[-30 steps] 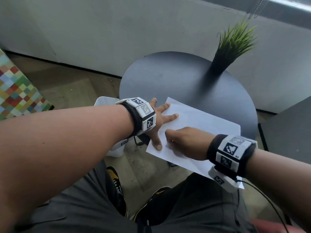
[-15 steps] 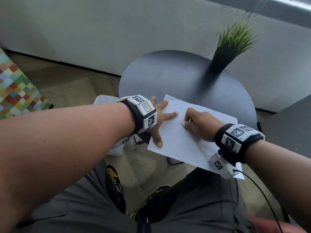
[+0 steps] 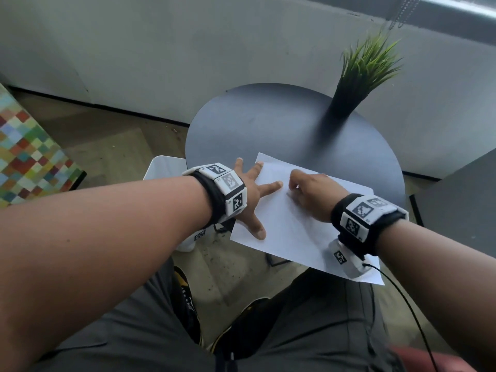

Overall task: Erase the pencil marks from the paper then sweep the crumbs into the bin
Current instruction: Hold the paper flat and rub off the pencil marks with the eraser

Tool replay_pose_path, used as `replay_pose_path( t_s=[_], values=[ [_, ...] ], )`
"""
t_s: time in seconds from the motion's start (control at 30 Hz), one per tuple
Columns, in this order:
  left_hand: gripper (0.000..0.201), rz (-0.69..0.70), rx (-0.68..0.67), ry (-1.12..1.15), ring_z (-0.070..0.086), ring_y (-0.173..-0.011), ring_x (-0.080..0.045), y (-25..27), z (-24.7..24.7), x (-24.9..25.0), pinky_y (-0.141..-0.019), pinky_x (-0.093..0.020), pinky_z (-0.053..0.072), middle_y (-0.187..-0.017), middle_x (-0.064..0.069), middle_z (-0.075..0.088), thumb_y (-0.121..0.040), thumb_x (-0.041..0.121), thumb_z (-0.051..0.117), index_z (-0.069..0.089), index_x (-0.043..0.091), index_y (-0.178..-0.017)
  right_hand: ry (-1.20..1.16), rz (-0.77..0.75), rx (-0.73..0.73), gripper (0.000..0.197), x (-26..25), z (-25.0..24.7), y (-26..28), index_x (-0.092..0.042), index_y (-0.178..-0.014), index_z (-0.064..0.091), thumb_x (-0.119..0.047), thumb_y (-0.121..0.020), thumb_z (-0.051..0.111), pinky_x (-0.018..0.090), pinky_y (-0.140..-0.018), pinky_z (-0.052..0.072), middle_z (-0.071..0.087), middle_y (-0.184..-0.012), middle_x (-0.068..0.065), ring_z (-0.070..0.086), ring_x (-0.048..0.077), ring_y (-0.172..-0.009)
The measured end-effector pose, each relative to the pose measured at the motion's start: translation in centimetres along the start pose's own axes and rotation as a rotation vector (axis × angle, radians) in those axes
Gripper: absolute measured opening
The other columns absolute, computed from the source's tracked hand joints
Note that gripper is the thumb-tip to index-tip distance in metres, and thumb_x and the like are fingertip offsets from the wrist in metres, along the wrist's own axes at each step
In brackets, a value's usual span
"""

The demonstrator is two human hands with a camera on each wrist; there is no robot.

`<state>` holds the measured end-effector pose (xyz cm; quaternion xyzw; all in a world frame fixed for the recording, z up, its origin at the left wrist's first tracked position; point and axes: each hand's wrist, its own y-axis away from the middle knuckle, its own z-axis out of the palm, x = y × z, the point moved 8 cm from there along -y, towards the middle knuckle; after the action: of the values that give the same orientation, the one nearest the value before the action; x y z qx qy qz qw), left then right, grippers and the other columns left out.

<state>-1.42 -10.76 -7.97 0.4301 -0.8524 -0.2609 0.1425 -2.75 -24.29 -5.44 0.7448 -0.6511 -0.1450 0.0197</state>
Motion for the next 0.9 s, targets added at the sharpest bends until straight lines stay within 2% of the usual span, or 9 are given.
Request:
replay_pose_path(
  t_s=[0.17, 0.23, 0.33, 0.47, 0.53, 0.63, 0.7, 0.8, 0.9],
  values=[
    [0.127, -0.001, -0.009, -0.027, -0.018, -0.145, -0.049, -0.2, 0.0, 0.1, -0.108, -0.071, 0.021, -0.161, -0.001, -0.026, -0.054, 0.086, 0.068, -0.018, 0.059, -0.144, -0.005, -0.303, -0.251, 0.010, -5.8, 3.3, 3.8, -0.017, -0.101, 0.049, -0.018, -0.091, 0.049, 0.037, -0.071, 0.046, 0.061, -0.091, 0.004, 0.051, 0.025, -0.081],
    [0.126, -0.003, -0.018, -0.031, -0.018, -0.145, -0.048, -0.1, -0.1, 0.1, -0.108, -0.071, 0.020, -0.161, -0.001, -0.026, -0.055, 0.085, 0.068, -0.019, 0.059, -0.144, -0.025, -0.216, -0.254, 0.010, -4.0, 2.7, 2.9, -0.022, -0.100, 0.052, -0.020, -0.090, 0.051, 0.035, -0.075, 0.047, 0.061, -0.090, -0.002, 0.052, 0.022, -0.082],
    [0.125, -0.010, -0.015, -0.028, -0.017, -0.146, -0.047, -0.1, 0.0, 0.1, -0.107, -0.070, 0.022, -0.161, 0.001, -0.025, -0.056, 0.085, 0.067, -0.019, 0.060, -0.143, -0.037, 0.031, -0.050, 0.009, 0.4, 0.4, 0.8, -0.020, -0.097, 0.048, -0.028, -0.092, 0.048, 0.037, -0.072, 0.048, 0.060, -0.088, 0.005, 0.056, 0.032, -0.084],
    [0.125, -0.010, -0.013, -0.025, -0.017, -0.146, -0.046, -0.1, 0.1, 0.0, -0.107, -0.070, 0.021, -0.161, 0.002, -0.026, -0.054, 0.087, 0.066, -0.018, 0.061, -0.143, 0.020, -0.181, -0.159, 0.009, -4.2, 2.3, 3.5, -0.015, -0.101, 0.044, -0.022, -0.096, 0.043, 0.035, -0.065, 0.037, 0.054, -0.083, 0.004, 0.047, 0.027, -0.078],
    [0.126, -0.015, -0.020, -0.028, -0.016, -0.146, -0.046, -0.1, 0.0, 0.0, -0.108, -0.070, 0.019, -0.161, 0.001, -0.027, -0.054, 0.087, 0.066, -0.019, 0.059, -0.143, 0.037, -0.254, -0.227, 0.007, -4.7, 3.0, 4.5, -0.016, -0.098, 0.045, -0.023, -0.094, 0.046, 0.037, -0.067, 0.042, 0.059, -0.085, 0.007, 0.050, 0.029, -0.078],
    [0.126, -0.044, -0.013, -0.007, -0.013, -0.147, -0.045, -0.2, -0.2, 0.2, -0.108, -0.071, 0.018, -0.161, -0.003, -0.025, -0.055, 0.089, 0.063, -0.018, 0.057, -0.145, -0.036, -0.025, -0.118, 0.008, 0.1, 1.5, 2.3, -0.022, -0.095, 0.048, -0.028, -0.091, 0.049, 0.038, -0.076, 0.048, 0.064, -0.093, 0.011, 0.057, 0.032, -0.086],
    [0.122, -0.057, 0.004, 0.006, -0.010, -0.148, -0.045, -0.2, -0.5, 0.3, -0.110, -0.069, 0.019, -0.162, -0.006, -0.022, -0.058, 0.091, 0.059, -0.016, 0.055, -0.147, -0.107, 0.119, -0.045, 0.006, 2.8, 0.6, 1.3, -0.024, -0.093, 0.049, -0.029, -0.091, 0.050, 0.034, -0.072, 0.046, 0.064, -0.092, 0.011, 0.056, 0.031, -0.083],
    [0.120, -0.040, 0.026, -0.011, -0.007, -0.149, -0.038, 0.1, -0.7, -0.2, -0.110, -0.066, 0.021, -0.163, -0.003, -0.019, -0.061, 0.088, 0.060, -0.013, 0.052, -0.149, -0.191, 0.161, -0.003, 0.007, 4.3, 0.7, 0.4, -0.023, -0.094, 0.051, -0.030, -0.092, 0.052, 0.034, -0.070, 0.047, 0.064, -0.091, 0.010, 0.056, 0.030, -0.081],
    [0.126, -0.002, 0.067, -0.051, -0.010, -0.150, -0.031, 0.0, -0.3, -0.8, -0.106, -0.072, 0.019, -0.162, 0.006, -0.023, -0.055, 0.091, 0.059, -0.011, 0.048, -0.151, -0.212, 0.166, 0.003, 0.009, 4.7, 0.9, 0.0, -0.025, -0.096, 0.052, -0.033, -0.093, 0.052, 0.035, -0.072, 0.048, 0.064, -0.092, 0.009, 0.057, 0.029, -0.083]
  ],
)
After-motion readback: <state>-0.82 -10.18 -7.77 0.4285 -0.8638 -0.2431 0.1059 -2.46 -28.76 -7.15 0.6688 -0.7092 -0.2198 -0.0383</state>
